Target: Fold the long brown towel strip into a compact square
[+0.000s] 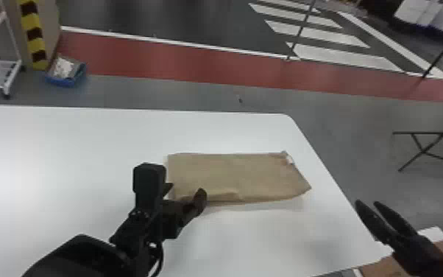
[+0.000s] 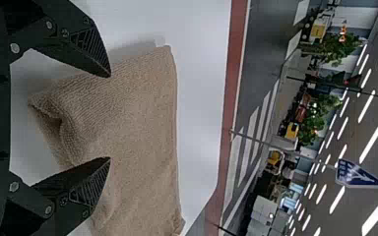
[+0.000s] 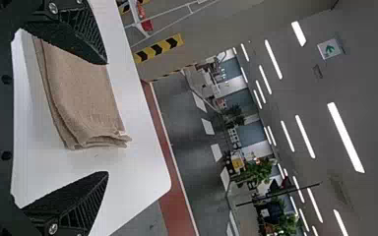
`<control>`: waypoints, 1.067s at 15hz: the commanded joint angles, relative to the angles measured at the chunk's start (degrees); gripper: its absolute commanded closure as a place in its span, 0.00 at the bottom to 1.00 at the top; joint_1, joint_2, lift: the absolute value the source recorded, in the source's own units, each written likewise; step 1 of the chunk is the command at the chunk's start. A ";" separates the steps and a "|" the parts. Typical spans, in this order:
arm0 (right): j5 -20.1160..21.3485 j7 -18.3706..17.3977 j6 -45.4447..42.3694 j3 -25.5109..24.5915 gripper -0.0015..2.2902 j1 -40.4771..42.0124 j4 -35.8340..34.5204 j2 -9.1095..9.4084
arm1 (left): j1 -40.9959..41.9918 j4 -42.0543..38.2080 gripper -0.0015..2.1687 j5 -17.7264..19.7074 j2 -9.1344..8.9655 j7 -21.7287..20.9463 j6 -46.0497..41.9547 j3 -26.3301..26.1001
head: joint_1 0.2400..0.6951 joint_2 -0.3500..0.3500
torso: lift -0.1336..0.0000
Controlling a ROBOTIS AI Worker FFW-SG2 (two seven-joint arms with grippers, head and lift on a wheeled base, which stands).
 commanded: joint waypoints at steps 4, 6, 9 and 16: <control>-0.85 1.58 -1.98 -1.71 0.04 0.02 1.74 -0.19 | -0.22 1.97 0.22 -2.82 -0.30 0.82 -0.29 -0.29 | 1.00 0.00 | 0.07; -1.02 1.93 -1.98 -1.89 0.04 -0.06 1.74 -0.19 | -0.22 1.89 0.22 -4.05 -0.30 1.44 -0.29 -0.90 | 1.00 0.00 | 0.07; -1.02 2.46 -2.16 -1.80 0.04 0.02 1.74 -0.02 | 0.04 1.71 0.23 -4.22 -0.30 1.35 -0.11 -0.90 | 1.00 0.00 | 0.07; -1.55 2.90 -2.16 -2.15 0.04 0.02 1.74 0.42 | 0.57 0.48 0.67 -4.84 0.29 2.05 0.59 -0.37 | 1.00 0.00 | 0.07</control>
